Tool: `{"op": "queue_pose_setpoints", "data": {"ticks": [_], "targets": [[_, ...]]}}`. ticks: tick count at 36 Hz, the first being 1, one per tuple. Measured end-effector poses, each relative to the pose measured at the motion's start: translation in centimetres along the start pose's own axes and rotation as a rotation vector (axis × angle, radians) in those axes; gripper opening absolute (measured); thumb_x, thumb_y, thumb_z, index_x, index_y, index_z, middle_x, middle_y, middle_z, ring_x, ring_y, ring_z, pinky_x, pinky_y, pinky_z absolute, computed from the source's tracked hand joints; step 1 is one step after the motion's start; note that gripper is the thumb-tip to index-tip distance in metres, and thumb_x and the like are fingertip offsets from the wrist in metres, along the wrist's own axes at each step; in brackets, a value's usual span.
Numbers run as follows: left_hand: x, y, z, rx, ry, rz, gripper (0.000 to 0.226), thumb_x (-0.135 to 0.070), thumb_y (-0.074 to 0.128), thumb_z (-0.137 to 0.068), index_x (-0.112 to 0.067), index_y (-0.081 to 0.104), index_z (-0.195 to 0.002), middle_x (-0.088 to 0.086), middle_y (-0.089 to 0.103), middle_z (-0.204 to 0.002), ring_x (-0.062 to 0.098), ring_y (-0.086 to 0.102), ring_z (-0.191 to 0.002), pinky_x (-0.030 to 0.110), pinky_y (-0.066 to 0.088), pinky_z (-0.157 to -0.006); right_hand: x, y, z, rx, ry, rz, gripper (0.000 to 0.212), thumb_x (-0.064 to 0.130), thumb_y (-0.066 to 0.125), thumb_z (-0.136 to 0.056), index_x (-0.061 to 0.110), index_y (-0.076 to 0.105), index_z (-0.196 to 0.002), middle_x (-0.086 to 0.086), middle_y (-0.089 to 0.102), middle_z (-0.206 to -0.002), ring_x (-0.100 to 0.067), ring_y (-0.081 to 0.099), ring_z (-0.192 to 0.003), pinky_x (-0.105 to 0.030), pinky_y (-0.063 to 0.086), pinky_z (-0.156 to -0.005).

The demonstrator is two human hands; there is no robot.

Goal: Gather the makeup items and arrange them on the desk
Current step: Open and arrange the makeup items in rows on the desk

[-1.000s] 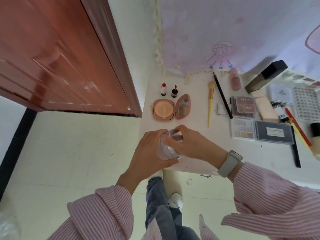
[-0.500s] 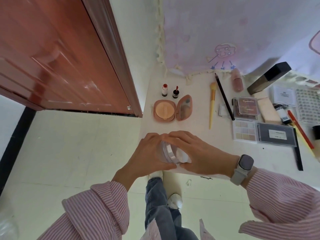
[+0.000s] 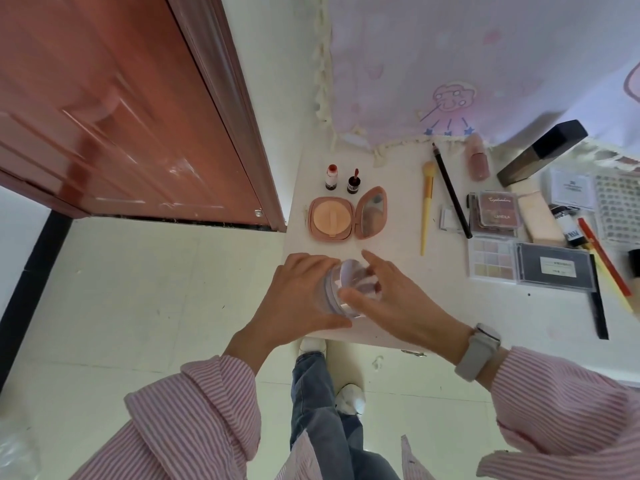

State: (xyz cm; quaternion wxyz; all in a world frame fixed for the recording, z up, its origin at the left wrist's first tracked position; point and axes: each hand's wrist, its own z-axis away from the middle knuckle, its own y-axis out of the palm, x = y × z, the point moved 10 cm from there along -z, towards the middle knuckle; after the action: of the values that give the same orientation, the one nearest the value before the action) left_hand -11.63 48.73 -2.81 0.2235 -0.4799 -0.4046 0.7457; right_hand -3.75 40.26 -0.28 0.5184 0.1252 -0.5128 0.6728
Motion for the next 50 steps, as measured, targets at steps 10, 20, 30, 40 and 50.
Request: {"op": "queue_pose_setpoints", "data": {"ticks": [10, 20, 30, 40, 50], "targets": [[-0.9, -1.9, 0.7, -0.104, 0.061, 0.039, 0.09, -0.063, 0.077, -0.052, -0.022, 0.049, -0.128, -0.011, 0.052, -0.123, 0.01, 0.035, -0.116, 0.027, 0.034, -0.094, 3.1, -0.8, 0.3, 0.054, -0.288, 0.277, 0.078, 0.034, 0.069, -0.073, 0.023, 0.027, -0.138, 0.004, 0.034, -0.131, -0.013, 0.034, -0.118, -0.023, 0.032, -0.099], [3.9, -2.4, 2.0, -0.219, -0.197, 0.077, 0.089, -0.053, 0.082, -0.052, -0.029, 0.044, -0.128, -0.012, 0.038, -0.135, 0.01, 0.022, -0.125, 0.033, 0.024, -0.097, -1.0, -3.5, 0.6, -0.213, -0.226, -0.048, 0.058, 0.02, 0.077, -0.069, 0.023, 0.037, -0.112, 0.008, 0.03, -0.126, -0.012, 0.042, -0.111, -0.012, 0.035, -0.098], [5.4, -2.2, 2.8, -0.31, -0.322, 0.238, 0.091, -0.041, 0.084, -0.061, -0.017, 0.039, -0.137, 0.005, 0.028, -0.148, 0.024, 0.021, -0.137, 0.048, 0.024, -0.106, -1.8, -0.9, -0.1, -0.228, -0.186, 0.155, 0.055, 0.031, 0.07, -0.078, 0.018, 0.041, -0.124, 0.018, 0.022, -0.143, 0.008, 0.006, -0.133, -0.014, 0.012, -0.108], [5.5, -0.4, 3.2, -0.363, -0.333, 0.444, 0.093, -0.026, 0.083, -0.065, -0.016, 0.029, -0.14, 0.003, 0.033, -0.146, 0.02, 0.029, -0.134, 0.047, 0.03, -0.109, -4.5, -9.1, -1.0, -0.631, 0.21, 0.237, 0.043, 0.026, 0.052, -0.092, 0.004, 0.042, -0.127, -0.012, 0.046, -0.123, -0.025, 0.047, -0.111, -0.033, 0.042, -0.088], [5.6, -0.3, 3.2, -0.359, -0.335, 0.502, 0.091, -0.025, 0.082, -0.066, -0.023, 0.029, -0.14, -0.002, 0.033, -0.145, 0.017, 0.032, -0.133, 0.051, 0.033, -0.106, -6.3, -8.8, -2.3, -0.527, 0.381, 0.263, 0.02, 0.01, 0.042, -0.092, 0.0, 0.047, -0.109, -0.017, 0.055, -0.107, -0.034, 0.054, -0.094, -0.041, 0.044, -0.08]]}}
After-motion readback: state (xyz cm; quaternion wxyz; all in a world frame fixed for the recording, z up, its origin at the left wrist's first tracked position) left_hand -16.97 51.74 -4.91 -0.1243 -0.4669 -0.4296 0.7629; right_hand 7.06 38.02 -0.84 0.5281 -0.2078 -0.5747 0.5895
